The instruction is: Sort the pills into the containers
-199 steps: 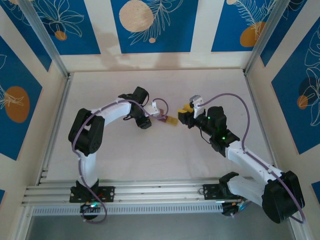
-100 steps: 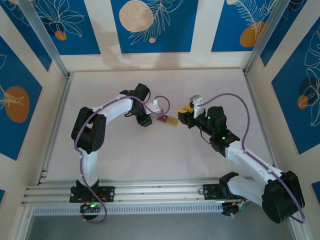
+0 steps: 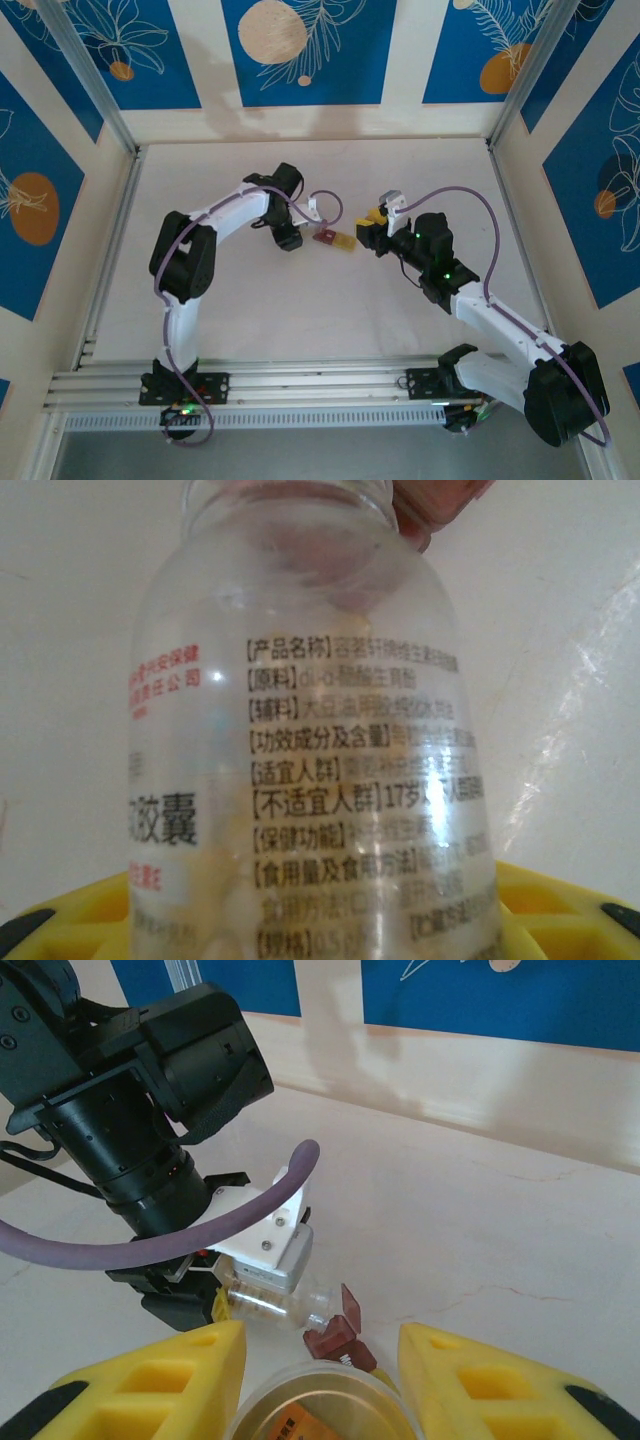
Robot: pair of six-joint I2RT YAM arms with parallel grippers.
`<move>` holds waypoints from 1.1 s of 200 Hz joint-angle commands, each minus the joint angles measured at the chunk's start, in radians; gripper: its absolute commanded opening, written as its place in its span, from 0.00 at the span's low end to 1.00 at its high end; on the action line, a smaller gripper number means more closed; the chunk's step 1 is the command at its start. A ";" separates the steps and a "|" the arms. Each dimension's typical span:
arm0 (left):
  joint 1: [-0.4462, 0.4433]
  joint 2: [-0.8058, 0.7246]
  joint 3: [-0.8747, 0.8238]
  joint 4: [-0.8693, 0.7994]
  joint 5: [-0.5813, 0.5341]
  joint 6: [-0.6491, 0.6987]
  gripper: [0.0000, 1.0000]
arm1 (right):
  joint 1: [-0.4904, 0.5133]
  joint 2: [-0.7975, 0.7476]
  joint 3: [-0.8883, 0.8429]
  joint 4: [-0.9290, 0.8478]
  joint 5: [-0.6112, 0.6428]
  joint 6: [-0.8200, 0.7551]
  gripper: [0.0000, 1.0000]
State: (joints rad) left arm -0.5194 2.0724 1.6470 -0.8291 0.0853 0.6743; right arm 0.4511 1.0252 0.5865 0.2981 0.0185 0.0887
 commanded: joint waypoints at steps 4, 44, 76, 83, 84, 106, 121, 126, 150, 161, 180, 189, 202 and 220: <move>-0.014 0.028 0.035 -0.057 -0.043 0.043 0.00 | -0.005 -0.009 0.020 -0.004 -0.008 0.004 0.00; -0.025 0.032 0.062 -0.076 -0.058 0.046 0.00 | -0.005 -0.013 0.020 -0.007 -0.009 0.006 0.00; -0.036 0.039 0.082 -0.092 -0.070 0.050 0.00 | -0.005 -0.018 0.020 -0.010 -0.009 0.006 0.00; -0.040 0.040 0.085 -0.096 -0.074 0.054 0.00 | -0.005 -0.019 0.020 -0.011 -0.009 0.006 0.00; -0.040 0.041 0.085 -0.097 -0.074 0.054 0.00 | -0.006 -0.019 0.020 -0.010 -0.009 0.006 0.00; -0.048 0.043 0.091 -0.102 -0.083 0.059 0.00 | -0.006 -0.022 0.020 -0.010 -0.008 0.007 0.00; -0.054 0.046 0.098 -0.107 -0.089 0.061 0.00 | -0.006 -0.023 0.020 -0.009 -0.009 0.006 0.00; -0.056 0.048 0.101 -0.109 -0.096 0.063 0.00 | -0.006 -0.025 0.019 -0.011 -0.009 0.006 0.00; -0.065 0.065 0.123 -0.127 -0.128 0.071 0.00 | -0.006 -0.028 0.018 -0.011 -0.009 0.008 0.00; -0.070 0.070 0.129 -0.130 -0.144 0.075 0.00 | -0.005 -0.030 0.018 -0.012 -0.009 0.008 0.00; -0.077 0.077 0.138 -0.134 -0.170 0.084 0.00 | -0.006 -0.030 0.019 -0.013 -0.011 0.010 0.00; -0.080 0.080 0.140 -0.136 -0.179 0.089 0.00 | -0.006 -0.030 0.019 -0.013 -0.011 0.010 0.00; -0.082 0.081 0.143 -0.137 -0.186 0.092 0.00 | -0.006 -0.029 0.020 -0.013 -0.012 0.011 0.00; -0.084 0.084 0.145 -0.142 -0.195 0.096 0.00 | -0.005 -0.028 0.020 -0.011 -0.014 0.013 0.00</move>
State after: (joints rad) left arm -0.5945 2.1429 1.7626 -0.9272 -0.0780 0.7422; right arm 0.4500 1.0115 0.5869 0.2901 0.0185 0.0887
